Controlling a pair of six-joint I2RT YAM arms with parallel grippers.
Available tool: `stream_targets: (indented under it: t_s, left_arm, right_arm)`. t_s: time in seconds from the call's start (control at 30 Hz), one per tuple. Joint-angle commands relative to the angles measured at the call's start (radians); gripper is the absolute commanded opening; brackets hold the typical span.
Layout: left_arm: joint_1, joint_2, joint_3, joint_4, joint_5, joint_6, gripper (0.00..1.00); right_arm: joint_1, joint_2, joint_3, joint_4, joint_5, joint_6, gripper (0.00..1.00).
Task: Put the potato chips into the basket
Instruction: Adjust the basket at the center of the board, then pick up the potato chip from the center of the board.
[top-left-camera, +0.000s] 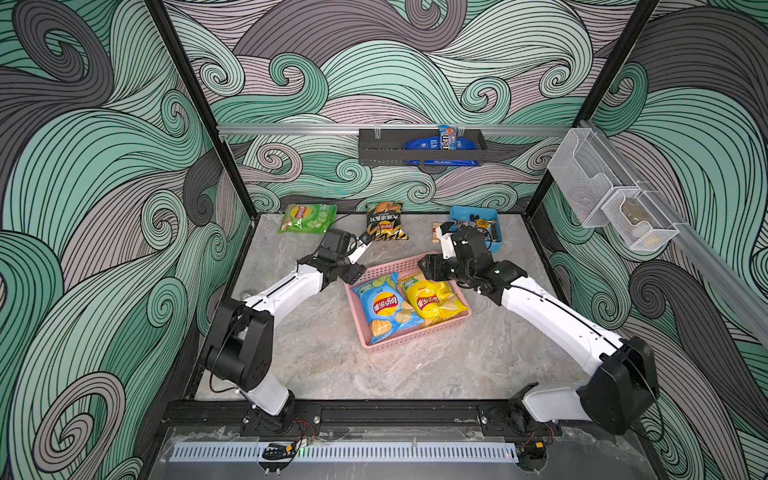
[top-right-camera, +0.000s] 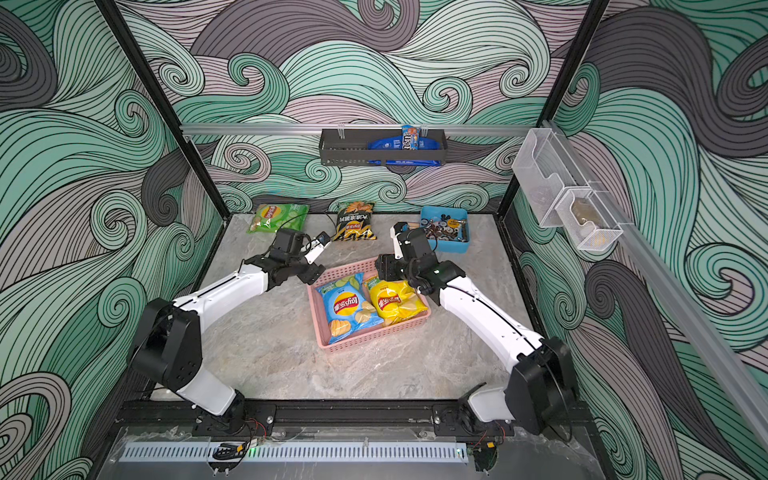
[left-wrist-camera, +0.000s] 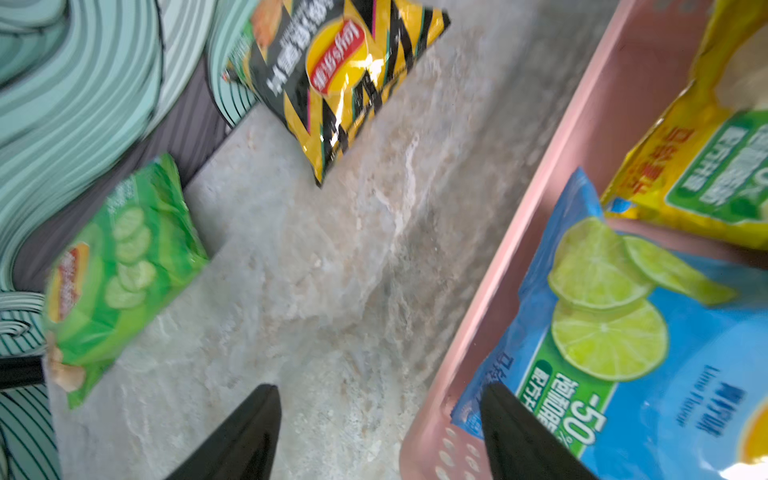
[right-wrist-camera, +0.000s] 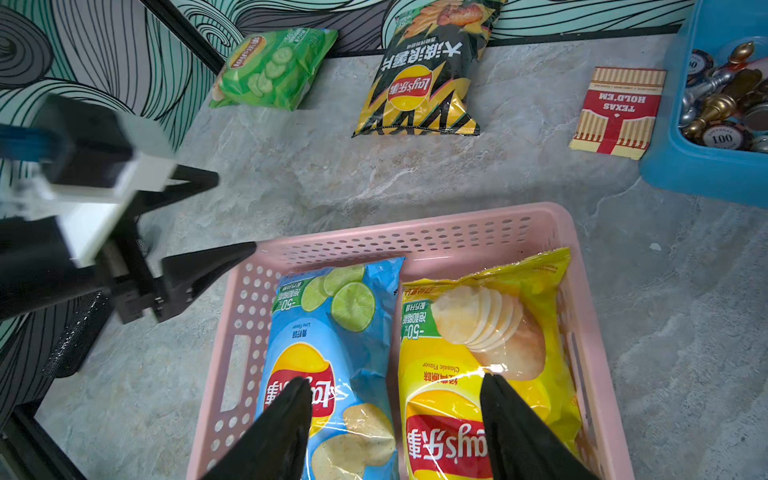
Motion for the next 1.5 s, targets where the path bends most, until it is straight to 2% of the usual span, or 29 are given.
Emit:
stream_targets:
  t_s: [0.0, 0.13, 0.3, 0.4, 0.57, 0.73, 0.87, 1.23, 1.37, 1.47]
  left_arm:
    - [0.006, -0.062, 0.047, -0.053, 0.03, -0.007, 0.84]
    - [0.052, -0.121, 0.029, -0.115, 0.038, -0.096, 0.89]
    - [0.179, -0.22, -0.095, -0.147, 0.134, -0.211, 0.89]
    - [0.267, -0.267, -0.185, -0.142, 0.186, -0.234, 0.89]
    - [0.351, -0.295, -0.269, -0.14, 0.185, -0.27, 0.9]
    - [0.36, -0.332, -0.33, -0.111, 0.244, -0.3, 0.9]
    - [0.359, -0.347, -0.354, -0.13, 0.318, -0.259, 0.89]
    - [0.36, -0.348, -0.37, -0.133, 0.336, -0.242, 0.88]
    - [0.359, -0.34, -0.37, -0.132, 0.35, -0.238, 0.88]
    - [0.36, -0.332, -0.368, -0.134, 0.354, -0.238, 0.88]
  right_arm:
    - [-0.064, 0.047, 0.028, -0.006, -0.022, -0.036, 0.67]
    - [-0.104, 0.101, 0.047, 0.037, -0.064, -0.064, 0.67]
    - [-0.103, 0.211, 0.14, 0.076, -0.2, -0.085, 0.67]
    - [-0.11, 0.294, 0.189, 0.128, -0.209, -0.078, 0.67]
    - [-0.127, 0.492, 0.353, 0.129, -0.232, -0.086, 0.68]
    - [-0.139, 0.646, 0.515, 0.129, -0.249, -0.124, 0.72]
    - [-0.16, 0.756, 0.623, 0.126, -0.297, -0.126, 0.73]
    - [-0.188, 0.985, 0.817, 0.092, -0.397, -0.179, 0.73]
    - [-0.188, 1.046, 0.879, 0.089, -0.458, -0.191, 0.68]
    - [-0.188, 1.082, 0.925, 0.075, -0.466, -0.198, 0.6]
